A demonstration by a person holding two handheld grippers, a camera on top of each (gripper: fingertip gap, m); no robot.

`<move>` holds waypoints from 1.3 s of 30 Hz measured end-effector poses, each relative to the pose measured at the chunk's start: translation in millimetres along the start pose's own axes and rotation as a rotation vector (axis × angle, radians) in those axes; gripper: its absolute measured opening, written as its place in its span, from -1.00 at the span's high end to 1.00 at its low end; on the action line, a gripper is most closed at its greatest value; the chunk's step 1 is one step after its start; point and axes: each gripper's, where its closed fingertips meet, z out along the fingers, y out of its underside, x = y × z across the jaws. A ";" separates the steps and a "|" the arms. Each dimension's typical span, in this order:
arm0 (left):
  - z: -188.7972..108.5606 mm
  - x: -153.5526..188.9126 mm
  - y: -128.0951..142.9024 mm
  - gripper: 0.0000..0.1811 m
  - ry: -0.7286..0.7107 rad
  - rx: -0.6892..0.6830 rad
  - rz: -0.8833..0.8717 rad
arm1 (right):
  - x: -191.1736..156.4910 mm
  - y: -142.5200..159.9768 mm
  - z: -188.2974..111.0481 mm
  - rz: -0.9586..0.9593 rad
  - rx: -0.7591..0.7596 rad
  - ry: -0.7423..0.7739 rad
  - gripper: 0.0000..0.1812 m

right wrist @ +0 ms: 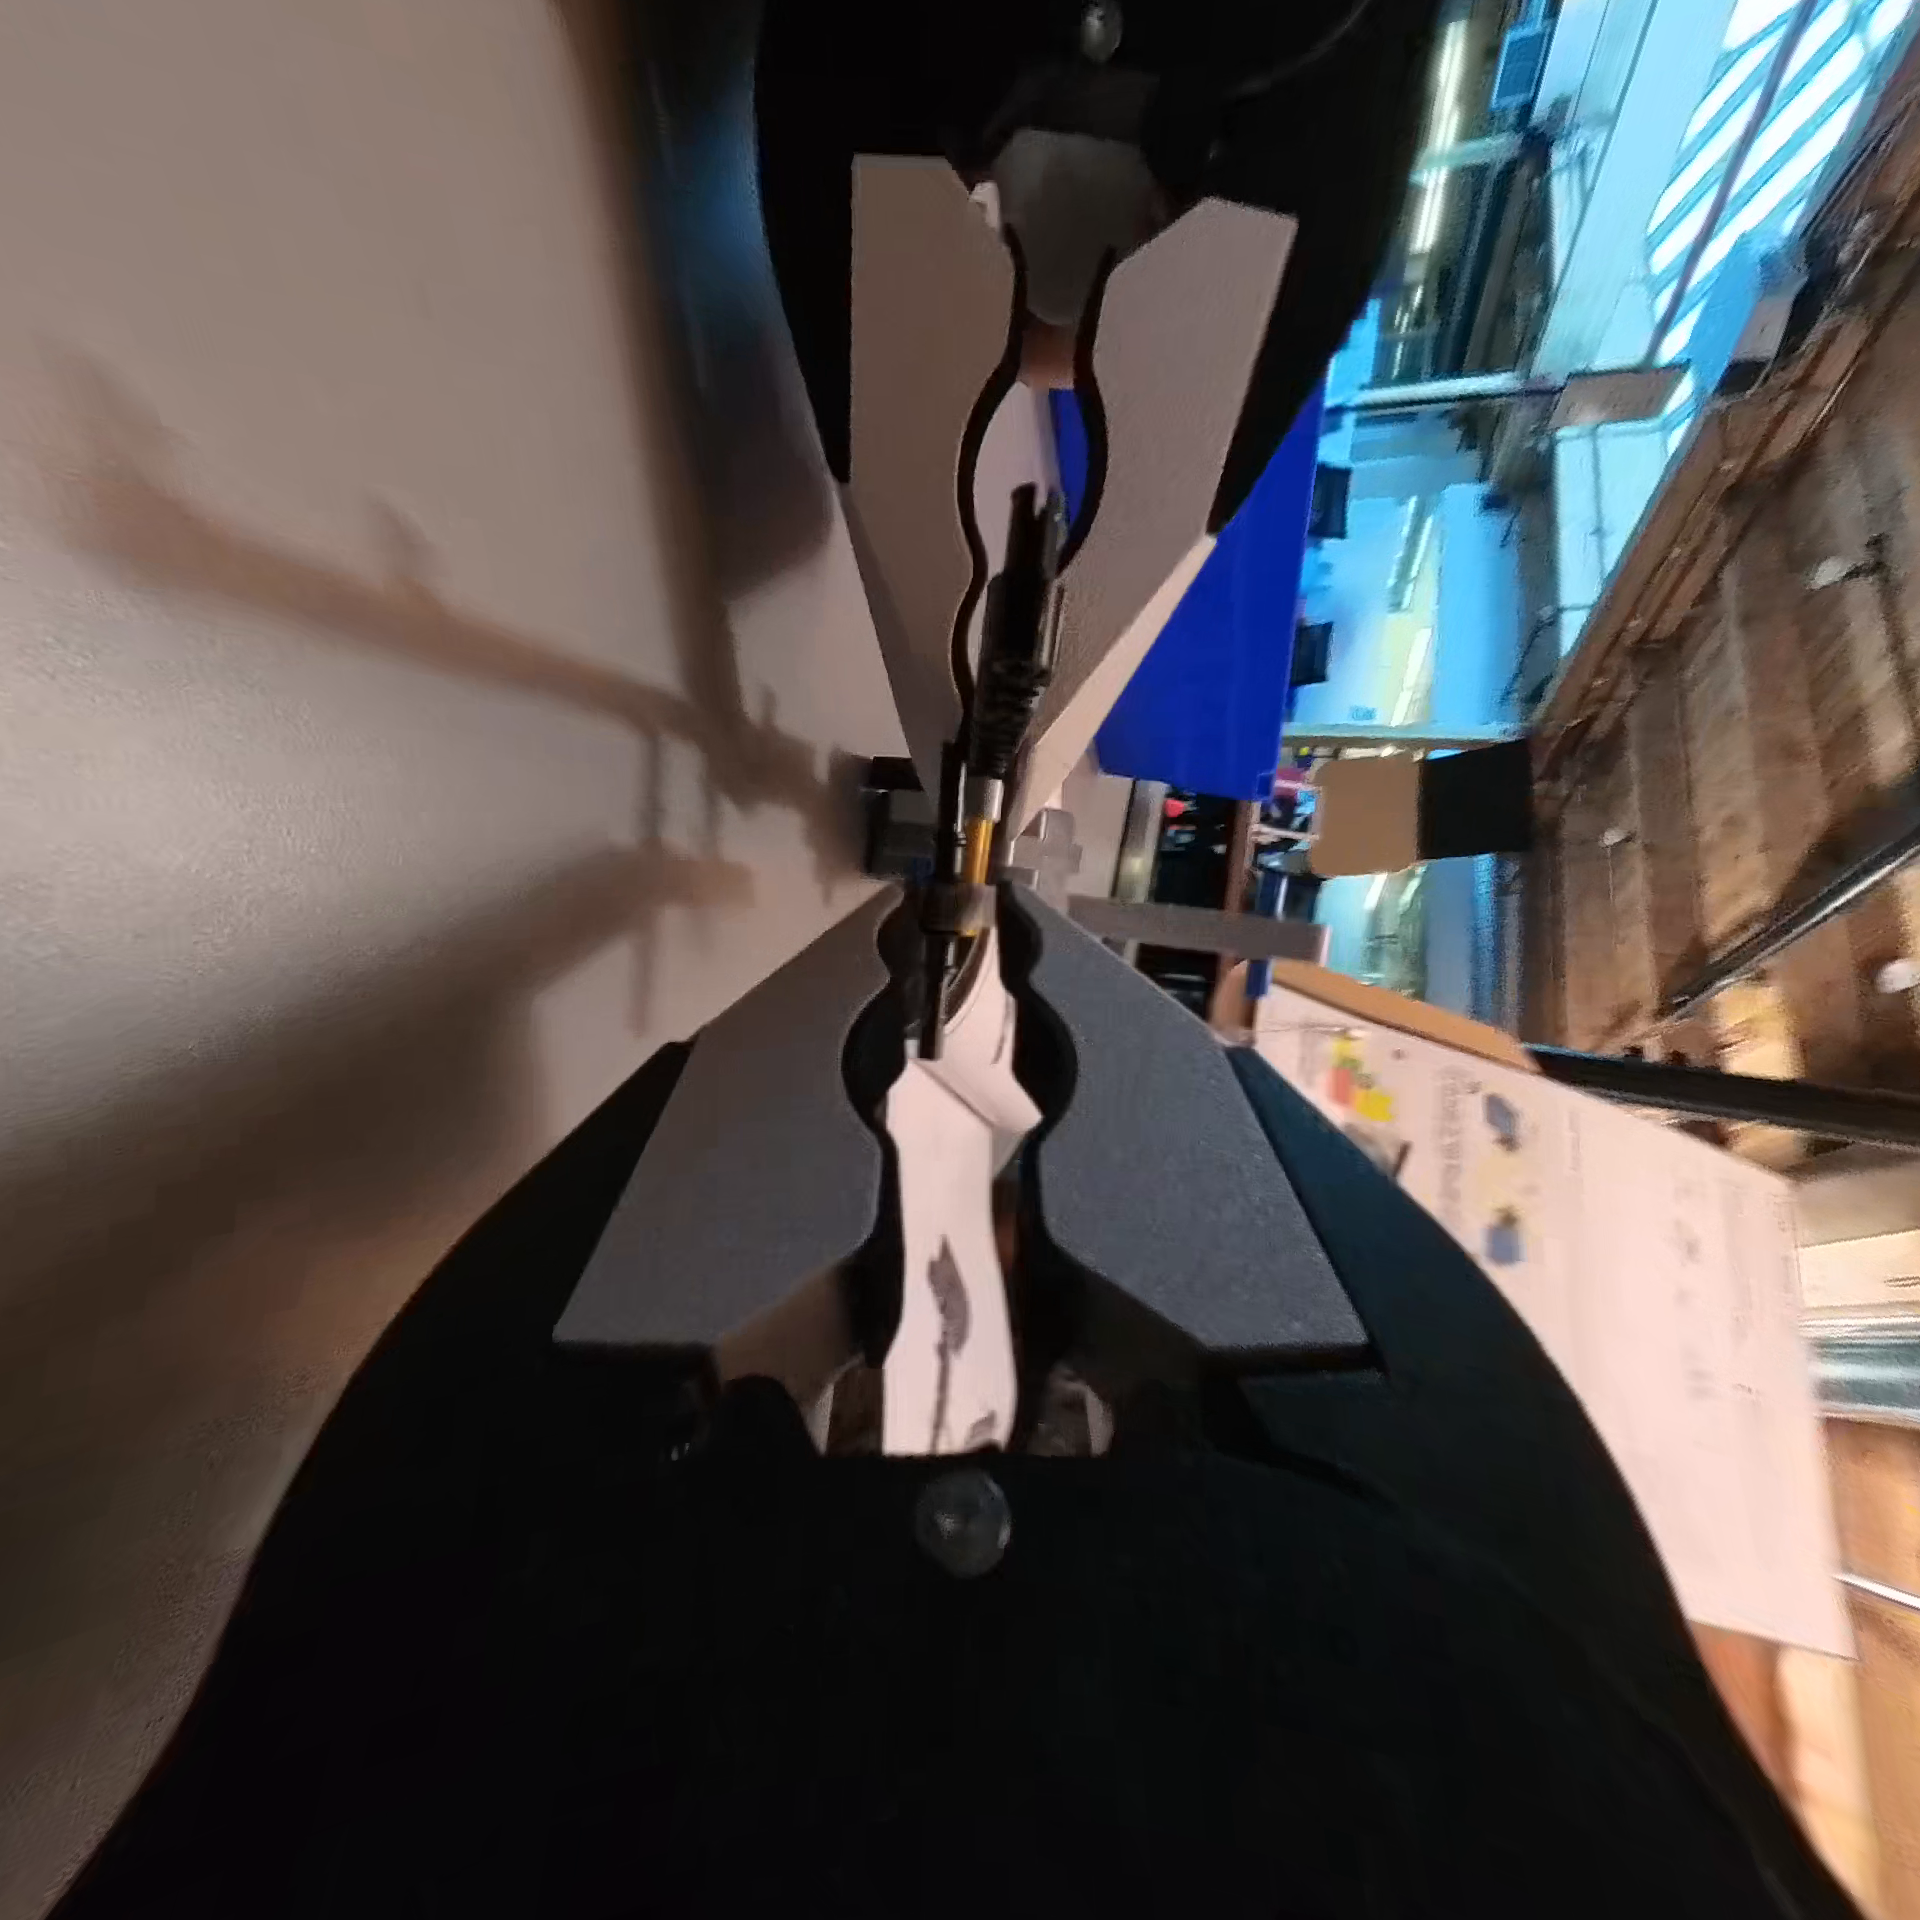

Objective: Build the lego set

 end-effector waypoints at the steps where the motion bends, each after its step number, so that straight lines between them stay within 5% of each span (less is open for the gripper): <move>1: 0.2 -0.9 0.2 0.94 0.002 0.002 -0.013 | 0.8 0.7 -0.7 0.040 0.013 -0.004 0.92; 13: -3.9 -4.3 -7.4 0.83 -0.009 0.011 -0.012 | 4.7 4.6 -2.7 0.150 0.007 -0.024 0.93; 21: -5.4 -6.5 -8.6 0.94 -0.021 0.012 -0.031 | 2.8 4.1 -5.2 0.242 0.069 -0.038 0.91; 25: -4.2 -6.2 -6.2 0.95 -0.012 -0.002 -0.045 | 10.4 -3.9 -11.0 0.133 0.104 0.053 0.73; 33: -8.0 -9.1 -11.5 0.95 0.002 0.061 -0.144 | -3.9 -12.2 -0.5 -0.050 0.041 0.020 0.96; 39: -20.6 -16.6 -20.2 0.87 -0.072 0.066 0.034 | -3.5 -12.1 -1.3 -0.023 0.029 -0.002 0.97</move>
